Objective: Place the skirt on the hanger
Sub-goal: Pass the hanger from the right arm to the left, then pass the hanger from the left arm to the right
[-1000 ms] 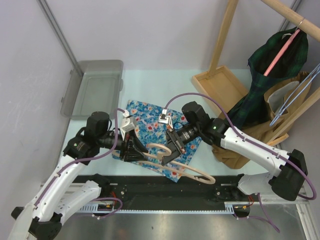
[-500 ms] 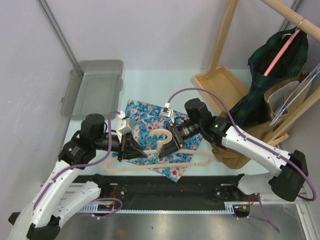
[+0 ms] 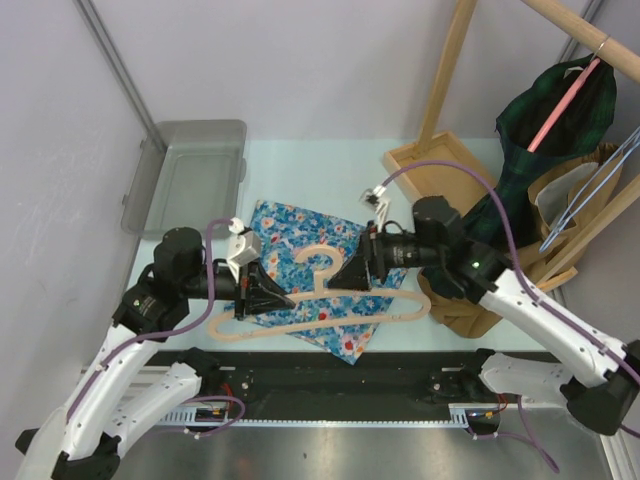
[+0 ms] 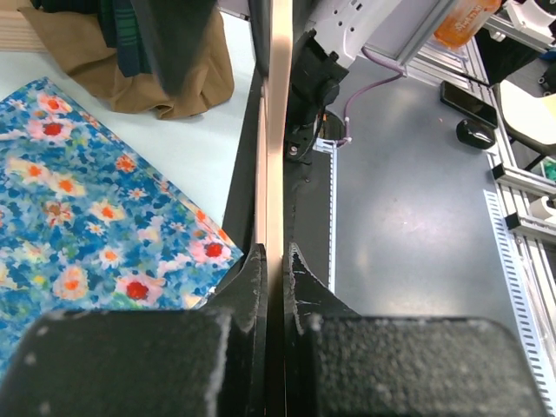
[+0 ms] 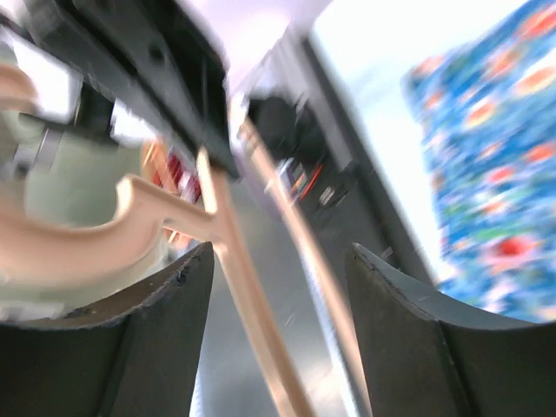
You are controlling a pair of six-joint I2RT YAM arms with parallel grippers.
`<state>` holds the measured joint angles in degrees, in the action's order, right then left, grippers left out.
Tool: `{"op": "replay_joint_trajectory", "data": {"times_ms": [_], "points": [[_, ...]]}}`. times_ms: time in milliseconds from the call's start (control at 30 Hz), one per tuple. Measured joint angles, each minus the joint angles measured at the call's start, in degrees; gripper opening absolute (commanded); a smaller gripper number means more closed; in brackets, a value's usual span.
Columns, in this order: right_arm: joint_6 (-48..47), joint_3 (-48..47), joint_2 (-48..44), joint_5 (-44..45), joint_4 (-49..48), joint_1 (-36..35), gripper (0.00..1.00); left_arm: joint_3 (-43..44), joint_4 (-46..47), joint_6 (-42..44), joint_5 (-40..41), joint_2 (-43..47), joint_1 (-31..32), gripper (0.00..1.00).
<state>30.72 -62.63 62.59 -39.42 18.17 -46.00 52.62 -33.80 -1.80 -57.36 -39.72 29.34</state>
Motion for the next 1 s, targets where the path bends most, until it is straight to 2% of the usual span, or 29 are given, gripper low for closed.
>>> {"op": "replay_joint_trajectory", "data": {"times_ms": [200,367,533,733,933,1000], "points": [[-4.79,0.33,-6.38,1.11,-3.15,3.17,0.7,0.0,0.92,-2.03,0.0,0.57,0.0,0.0],[-12.0,0.44,-7.08,0.28,-1.33,-3.04,0.72,0.0,2.93,-4.31,-0.13,0.83,0.0,0.0],[-18.73,0.79,-8.15,6.49,1.64,-10.88,0.73,0.0,3.26,-5.86,-1.97,0.35,0.0,0.0],[-23.1,0.79,-8.11,12.28,1.55,-12.17,0.73,0.0,4.0,-6.99,-3.08,0.35,0.02,0.0],[-24.46,0.79,-4.68,13.53,-1.68,-13.09,0.67,-0.04,4.13,-8.44,-4.39,0.35,0.02,0.0],[-24.59,0.79,-3.52,13.64,-2.93,-13.7,0.61,-0.22,4.13,-8.76,-4.81,0.2,0.04,0.0]]}}
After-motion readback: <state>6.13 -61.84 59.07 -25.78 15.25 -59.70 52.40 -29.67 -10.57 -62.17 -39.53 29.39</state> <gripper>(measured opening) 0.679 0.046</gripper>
